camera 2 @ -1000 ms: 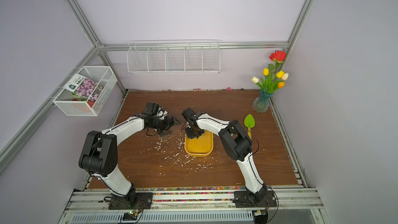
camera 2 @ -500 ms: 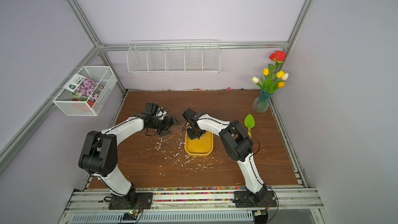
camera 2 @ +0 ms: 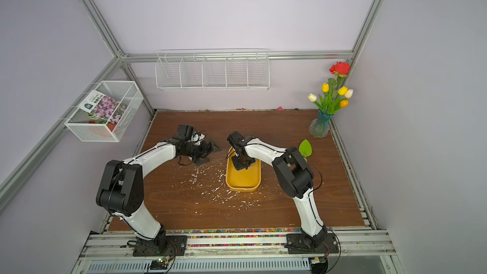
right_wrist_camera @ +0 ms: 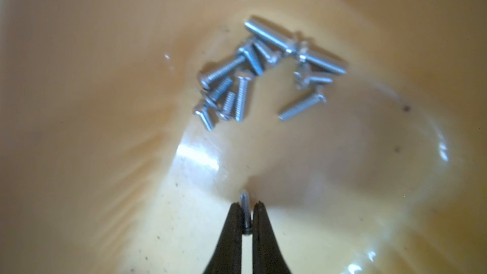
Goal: Take out the screws from the storage box
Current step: Pick up the screw from the storage box, then place the screw at the center of the board.
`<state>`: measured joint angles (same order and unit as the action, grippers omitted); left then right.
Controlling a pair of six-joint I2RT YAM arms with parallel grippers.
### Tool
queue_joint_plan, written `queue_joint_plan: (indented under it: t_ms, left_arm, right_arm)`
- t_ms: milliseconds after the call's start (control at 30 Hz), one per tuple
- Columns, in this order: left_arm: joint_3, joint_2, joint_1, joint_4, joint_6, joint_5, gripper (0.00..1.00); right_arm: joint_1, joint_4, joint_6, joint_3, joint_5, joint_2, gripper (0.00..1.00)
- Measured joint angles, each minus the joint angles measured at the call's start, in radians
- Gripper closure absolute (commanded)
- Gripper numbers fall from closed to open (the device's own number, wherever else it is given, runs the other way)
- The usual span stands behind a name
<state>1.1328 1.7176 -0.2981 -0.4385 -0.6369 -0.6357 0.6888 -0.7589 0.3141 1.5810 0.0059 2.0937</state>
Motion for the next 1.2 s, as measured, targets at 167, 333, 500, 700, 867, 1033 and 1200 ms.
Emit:
queue_joint_plan:
  t_ms: [167,333,500,700,867,1033,1200]
  left_arm:
    - [0.157,0.000,-0.085,-0.052,0.101,0.048,0.00]
    - [0.310,0.001,-0.188,-0.054,0.198,0.091,0.00]
    - [0.447,0.087,-0.241,-0.114,0.300,0.137,0.08]
    - [0.522,0.241,-0.358,-0.221,0.410,0.245,0.28]
    - [0.525,0.304,-0.398,-0.286,0.459,0.298,0.36]
    - [0.538,0.320,-0.405,-0.307,0.475,0.372,0.38]
    - [0.550,0.362,-0.428,-0.304,0.489,0.432,0.47]
  right_arm:
    - [-0.055,-0.025,0.008,-0.066,-0.012,-0.175,1.00]
    - [-0.129,-0.048,0.015,-0.139,-0.005,-0.380,1.00]
    - [-0.201,-0.059,0.029,-0.244,0.031,-0.499,1.00]
    - [-0.302,-0.034,0.044,-0.446,0.031,-0.500,1.00]
    - [-0.321,0.008,0.052,-0.506,0.021,-0.439,1.00]
    - [-0.321,0.071,0.060,-0.515,0.003,-0.366,1.00]
    - [-0.321,0.113,0.064,-0.521,-0.010,-0.332,1.00]
